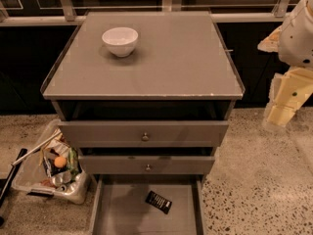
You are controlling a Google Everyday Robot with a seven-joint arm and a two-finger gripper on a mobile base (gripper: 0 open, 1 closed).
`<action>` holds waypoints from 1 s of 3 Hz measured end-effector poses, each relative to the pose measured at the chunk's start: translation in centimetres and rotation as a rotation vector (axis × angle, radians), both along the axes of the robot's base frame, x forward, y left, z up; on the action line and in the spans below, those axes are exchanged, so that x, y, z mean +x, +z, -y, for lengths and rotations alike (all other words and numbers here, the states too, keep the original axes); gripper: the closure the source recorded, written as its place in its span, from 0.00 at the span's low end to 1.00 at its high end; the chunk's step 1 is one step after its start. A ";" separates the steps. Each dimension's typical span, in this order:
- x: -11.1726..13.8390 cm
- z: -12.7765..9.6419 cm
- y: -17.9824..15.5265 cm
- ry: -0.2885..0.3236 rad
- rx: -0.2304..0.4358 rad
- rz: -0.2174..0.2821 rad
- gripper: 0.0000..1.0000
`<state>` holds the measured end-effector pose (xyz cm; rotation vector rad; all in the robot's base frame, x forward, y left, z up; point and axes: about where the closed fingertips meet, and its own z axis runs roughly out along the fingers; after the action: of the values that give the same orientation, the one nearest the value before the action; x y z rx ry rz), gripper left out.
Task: Pick rxbar chocolate from bottom drawer and place on counter
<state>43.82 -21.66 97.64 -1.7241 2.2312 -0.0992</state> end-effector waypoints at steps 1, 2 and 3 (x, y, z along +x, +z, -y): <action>0.0 0.0 0.0 0.000 0.000 0.000 0.00; -0.3 -0.4 -0.7 0.007 0.031 0.005 0.00; -1.1 -1.6 -3.3 0.021 0.079 0.004 0.00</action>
Offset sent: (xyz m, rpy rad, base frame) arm -0.0065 0.0086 -0.0233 0.0751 0.0087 0.0168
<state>42.77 -20.06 94.34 -1.7036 2.1835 -0.0102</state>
